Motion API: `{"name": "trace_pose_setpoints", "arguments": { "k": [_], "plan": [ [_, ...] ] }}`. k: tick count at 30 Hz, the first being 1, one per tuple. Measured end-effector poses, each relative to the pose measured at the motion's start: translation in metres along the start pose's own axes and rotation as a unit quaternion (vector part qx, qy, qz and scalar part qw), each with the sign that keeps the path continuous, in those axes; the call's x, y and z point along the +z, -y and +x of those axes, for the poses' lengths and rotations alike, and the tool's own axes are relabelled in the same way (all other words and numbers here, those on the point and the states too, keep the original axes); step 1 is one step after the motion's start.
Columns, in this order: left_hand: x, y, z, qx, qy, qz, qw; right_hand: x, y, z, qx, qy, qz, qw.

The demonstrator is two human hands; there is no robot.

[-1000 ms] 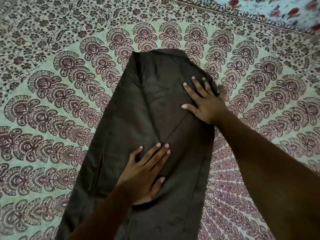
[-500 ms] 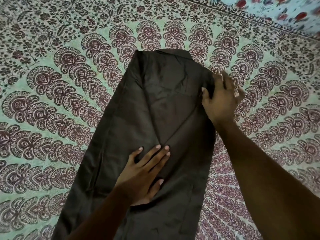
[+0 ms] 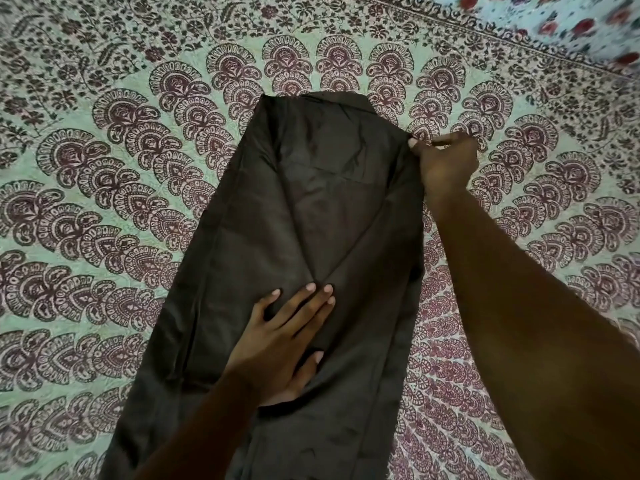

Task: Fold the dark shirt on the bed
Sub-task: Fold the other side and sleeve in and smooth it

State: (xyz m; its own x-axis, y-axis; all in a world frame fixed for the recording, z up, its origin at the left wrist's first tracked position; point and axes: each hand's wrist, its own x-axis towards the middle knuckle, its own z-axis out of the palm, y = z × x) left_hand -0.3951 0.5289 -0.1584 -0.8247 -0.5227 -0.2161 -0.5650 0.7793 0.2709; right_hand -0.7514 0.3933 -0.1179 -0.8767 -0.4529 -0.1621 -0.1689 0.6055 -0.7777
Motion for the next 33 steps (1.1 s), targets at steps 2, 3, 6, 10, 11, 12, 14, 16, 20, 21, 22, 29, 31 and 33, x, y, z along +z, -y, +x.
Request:
{"name": "trace_pose_setpoints", "arguments": {
  "k": [2, 3, 6, 10, 11, 12, 14, 16, 20, 21, 22, 29, 31, 33],
  "plan": [
    [0.000, 0.000, 0.000, 0.002, -0.001, 0.000, 1.000, 0.001, 0.002, 0.001, 0.031, 0.002, 0.053, 0.998],
    [0.000, 0.000, 0.000, 0.002, -0.001, 0.001, 1.000, 0.000, 0.003, 0.000, 0.045, 0.006, 0.077, 0.996],
    [-0.001, 0.000, 0.000, 0.002, -0.003, 0.002, 1.000, 0.000, 0.004, -0.003, 0.062, 0.020, 0.096, 0.993],
    [0.000, 0.000, 0.000, 0.004, -0.005, 0.005, 1.000, -0.002, 0.004, 0.003, 0.112, 0.041, 0.103, 0.988],
    [0.000, 0.000, 0.000, 0.004, -0.005, 0.006, 1.000, -0.002, 0.005, 0.006, 0.118, 0.032, 0.107, 0.987],
    [0.000, 0.000, 0.000, 0.004, -0.006, 0.007, 1.000, -0.002, 0.005, 0.008, 0.121, 0.022, 0.112, 0.986],
    [0.000, 0.000, 0.000, 0.004, -0.007, 0.009, 1.000, -0.001, 0.004, 0.013, 0.118, -0.001, 0.124, 0.985],
    [0.000, 0.000, 0.000, 0.003, -0.007, 0.010, 1.000, 0.000, 0.002, 0.015, 0.111, -0.007, 0.116, 0.987],
    [0.001, 0.000, 0.000, 0.003, -0.002, 0.015, 1.000, 0.004, -0.008, 0.016, 0.117, 0.016, 0.150, 0.982],
    [0.001, 0.000, 0.000, 0.002, 0.000, 0.015, 1.000, 0.005, -0.010, 0.016, 0.121, 0.026, 0.168, 0.978],
    [0.001, 0.000, 0.000, 0.001, 0.000, 0.015, 1.000, 0.005, -0.013, 0.016, 0.115, 0.036, 0.171, 0.978],
    [0.001, -0.001, 0.000, 0.001, -0.002, 0.019, 1.000, -0.002, -0.016, 0.007, -0.052, 0.066, 0.016, 0.996],
    [0.001, -0.001, 0.000, 0.001, -0.001, 0.018, 1.000, -0.001, -0.018, 0.009, -0.052, 0.048, 0.033, 0.997],
    [0.001, -0.001, 0.000, 0.000, -0.001, 0.018, 1.000, 0.001, -0.021, 0.012, -0.011, 0.060, 0.092, 0.994]
  ]
}}
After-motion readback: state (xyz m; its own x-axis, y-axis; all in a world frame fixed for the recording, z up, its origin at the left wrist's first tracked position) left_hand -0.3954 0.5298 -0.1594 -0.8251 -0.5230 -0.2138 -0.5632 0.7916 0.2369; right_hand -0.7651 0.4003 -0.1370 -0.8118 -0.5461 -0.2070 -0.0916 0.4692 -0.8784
